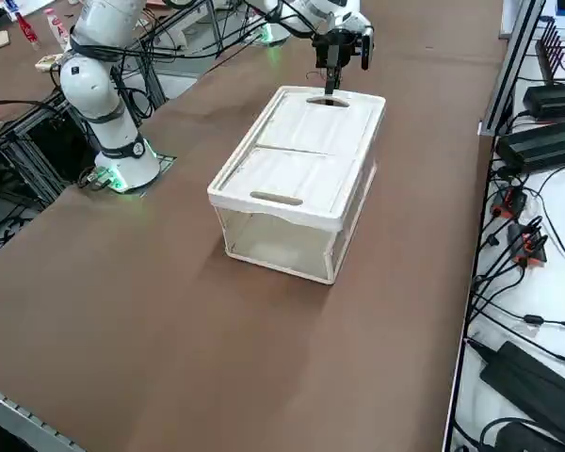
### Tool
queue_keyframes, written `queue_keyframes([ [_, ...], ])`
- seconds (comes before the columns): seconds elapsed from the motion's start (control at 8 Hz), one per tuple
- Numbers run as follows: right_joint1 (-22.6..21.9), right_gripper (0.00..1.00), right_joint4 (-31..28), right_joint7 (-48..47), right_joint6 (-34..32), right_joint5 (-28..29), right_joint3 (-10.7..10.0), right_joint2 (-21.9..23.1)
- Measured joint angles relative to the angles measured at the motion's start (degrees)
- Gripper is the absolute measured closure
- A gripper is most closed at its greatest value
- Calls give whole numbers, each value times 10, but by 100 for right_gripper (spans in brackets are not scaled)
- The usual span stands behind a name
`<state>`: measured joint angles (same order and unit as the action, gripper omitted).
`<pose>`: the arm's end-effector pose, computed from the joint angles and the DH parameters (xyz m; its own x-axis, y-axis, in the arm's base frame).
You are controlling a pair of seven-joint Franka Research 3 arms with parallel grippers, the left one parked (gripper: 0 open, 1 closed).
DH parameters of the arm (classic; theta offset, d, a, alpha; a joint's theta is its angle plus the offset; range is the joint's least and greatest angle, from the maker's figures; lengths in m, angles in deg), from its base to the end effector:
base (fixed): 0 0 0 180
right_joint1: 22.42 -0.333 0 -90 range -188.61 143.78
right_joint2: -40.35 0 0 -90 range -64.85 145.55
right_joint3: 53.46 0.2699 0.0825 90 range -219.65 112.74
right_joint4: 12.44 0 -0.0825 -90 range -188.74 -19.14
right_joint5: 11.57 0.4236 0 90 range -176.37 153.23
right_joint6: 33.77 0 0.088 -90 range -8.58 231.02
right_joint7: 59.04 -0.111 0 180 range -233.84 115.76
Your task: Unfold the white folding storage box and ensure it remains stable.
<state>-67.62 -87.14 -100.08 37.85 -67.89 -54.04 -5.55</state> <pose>0.5483 0.3873 0.2296 0.9829 0.1839 -0.0035 0.0560 -0.2812 0.9580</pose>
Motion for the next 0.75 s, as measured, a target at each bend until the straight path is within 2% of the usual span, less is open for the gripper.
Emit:
queue_keyframes([
  [0.75, -2, 74, 0, -19, -9, 0, 0, -1],
])
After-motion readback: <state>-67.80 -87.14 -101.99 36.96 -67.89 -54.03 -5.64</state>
